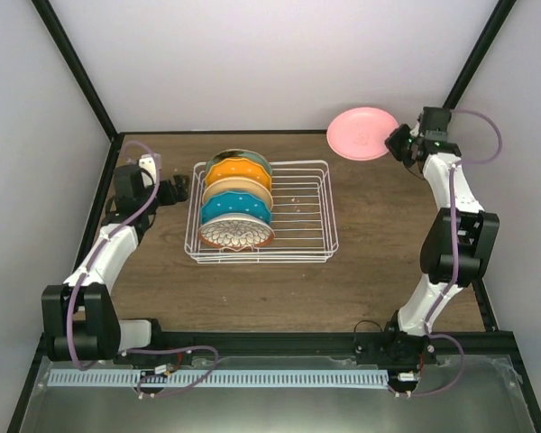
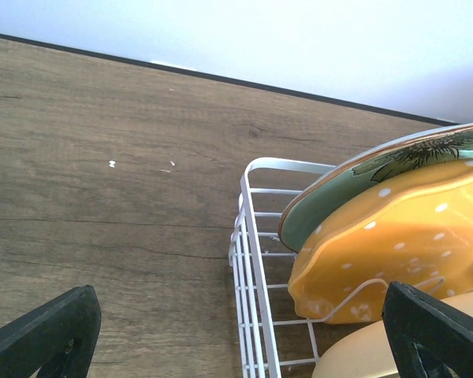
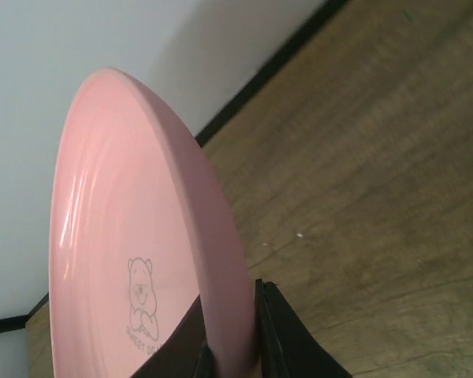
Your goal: Unload the plates from the dish rack
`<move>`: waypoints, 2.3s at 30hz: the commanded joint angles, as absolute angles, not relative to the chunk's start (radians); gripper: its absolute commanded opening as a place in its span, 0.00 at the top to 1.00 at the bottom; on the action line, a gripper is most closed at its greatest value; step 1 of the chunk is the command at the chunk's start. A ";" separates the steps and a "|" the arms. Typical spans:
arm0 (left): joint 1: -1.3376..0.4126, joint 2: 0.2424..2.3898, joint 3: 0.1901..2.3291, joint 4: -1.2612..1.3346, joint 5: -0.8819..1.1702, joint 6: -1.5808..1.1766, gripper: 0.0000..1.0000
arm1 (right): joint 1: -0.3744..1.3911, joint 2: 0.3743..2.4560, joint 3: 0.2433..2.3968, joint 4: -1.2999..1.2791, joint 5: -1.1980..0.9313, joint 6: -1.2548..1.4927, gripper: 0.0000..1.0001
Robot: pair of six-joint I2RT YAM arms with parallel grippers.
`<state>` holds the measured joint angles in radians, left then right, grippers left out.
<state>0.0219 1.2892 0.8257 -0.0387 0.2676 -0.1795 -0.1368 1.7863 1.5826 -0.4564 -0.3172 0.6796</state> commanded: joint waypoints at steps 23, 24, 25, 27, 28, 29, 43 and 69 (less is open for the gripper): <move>0.028 1.242 0.833 -0.040 0.236 -0.187 0.00 | -0.228 2.119 1.662 -0.363 -0.193 0.774 0.93; 0.028 1.241 0.831 -0.039 0.235 -0.187 0.00 | -0.228 2.129 1.671 -0.381 -0.189 0.766 0.91; 0.027 1.241 0.831 -0.038 0.234 -0.186 0.00 | -0.229 2.140 1.681 -0.401 -0.187 0.759 0.89; 0.028 1.240 0.833 -0.037 0.232 -0.186 0.00 | -0.234 2.151 1.682 -0.422 -0.183 0.754 0.85; 0.028 1.240 0.833 -0.037 0.232 -0.186 0.00 | -0.235 2.152 1.677 -0.430 -0.180 0.756 0.82; 0.028 1.239 0.833 -0.037 0.230 -0.186 0.00 | -0.237 2.152 1.670 -0.431 -0.179 0.756 0.80; 0.027 1.230 0.820 -0.036 0.235 -0.185 0.00 | -0.244 2.129 1.647 -0.510 -0.145 0.713 0.50; 0.028 1.256 0.848 -0.054 0.230 -0.140 0.00 | 0.529 1.571 1.529 -0.297 -0.532 -0.395 0.42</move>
